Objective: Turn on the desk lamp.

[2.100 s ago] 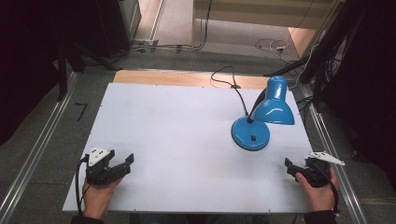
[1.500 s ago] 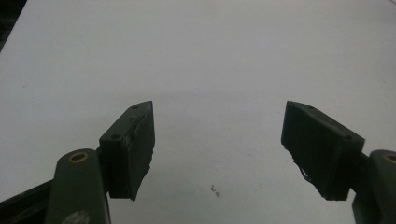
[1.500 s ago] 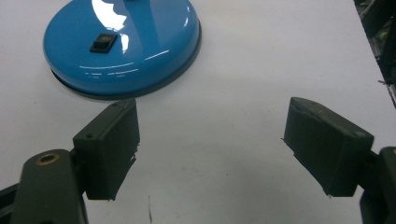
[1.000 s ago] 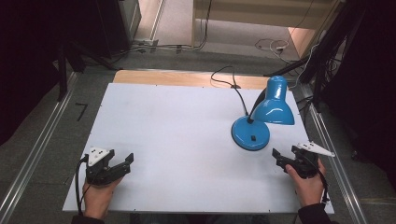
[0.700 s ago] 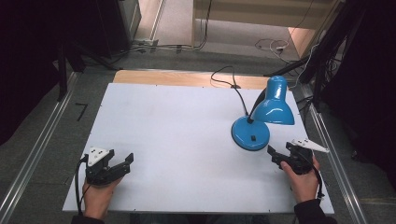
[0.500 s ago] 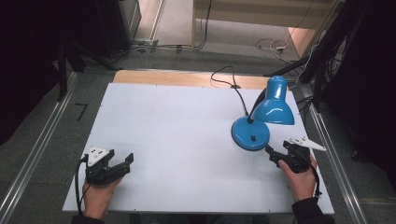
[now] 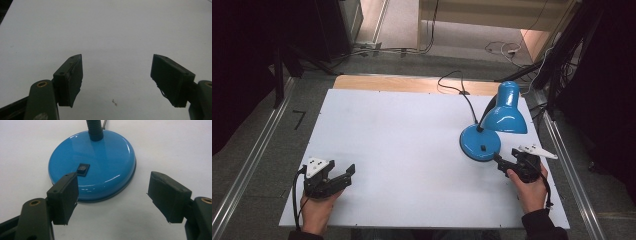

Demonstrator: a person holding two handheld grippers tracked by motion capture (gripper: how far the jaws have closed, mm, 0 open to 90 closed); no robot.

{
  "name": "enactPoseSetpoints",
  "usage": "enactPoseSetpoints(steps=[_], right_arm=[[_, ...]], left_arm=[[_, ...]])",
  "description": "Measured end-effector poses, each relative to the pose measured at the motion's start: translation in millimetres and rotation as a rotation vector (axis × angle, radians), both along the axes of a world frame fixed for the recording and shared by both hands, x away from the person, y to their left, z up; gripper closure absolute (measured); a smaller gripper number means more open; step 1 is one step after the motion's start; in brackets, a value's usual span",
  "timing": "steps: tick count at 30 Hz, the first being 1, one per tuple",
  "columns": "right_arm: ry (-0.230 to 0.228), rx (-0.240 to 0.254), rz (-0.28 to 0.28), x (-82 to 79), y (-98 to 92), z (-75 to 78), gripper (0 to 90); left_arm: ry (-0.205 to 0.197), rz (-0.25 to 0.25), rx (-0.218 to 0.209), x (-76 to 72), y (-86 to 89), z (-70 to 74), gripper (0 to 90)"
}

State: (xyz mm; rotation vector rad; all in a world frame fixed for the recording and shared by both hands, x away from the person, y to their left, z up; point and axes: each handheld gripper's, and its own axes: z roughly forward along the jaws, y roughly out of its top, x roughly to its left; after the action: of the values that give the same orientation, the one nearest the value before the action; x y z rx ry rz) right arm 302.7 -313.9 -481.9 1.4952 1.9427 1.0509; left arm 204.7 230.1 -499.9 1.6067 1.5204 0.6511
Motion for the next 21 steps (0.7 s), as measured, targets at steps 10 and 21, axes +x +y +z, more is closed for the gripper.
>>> enactPoseSetpoints(steps=[10,21], right_arm=[[0.0,-0.002,0.011,5.9,6.5,-0.7,23.3],[-0.005,0.0,0.018,10.3,12.4,-0.2,24.9]], left_arm=[[0.0,0.0,0.0,0.1,-0.1,-0.1,26.5],[0.0,0.002,0.0,0.1,0.1,0.1,26.5]])
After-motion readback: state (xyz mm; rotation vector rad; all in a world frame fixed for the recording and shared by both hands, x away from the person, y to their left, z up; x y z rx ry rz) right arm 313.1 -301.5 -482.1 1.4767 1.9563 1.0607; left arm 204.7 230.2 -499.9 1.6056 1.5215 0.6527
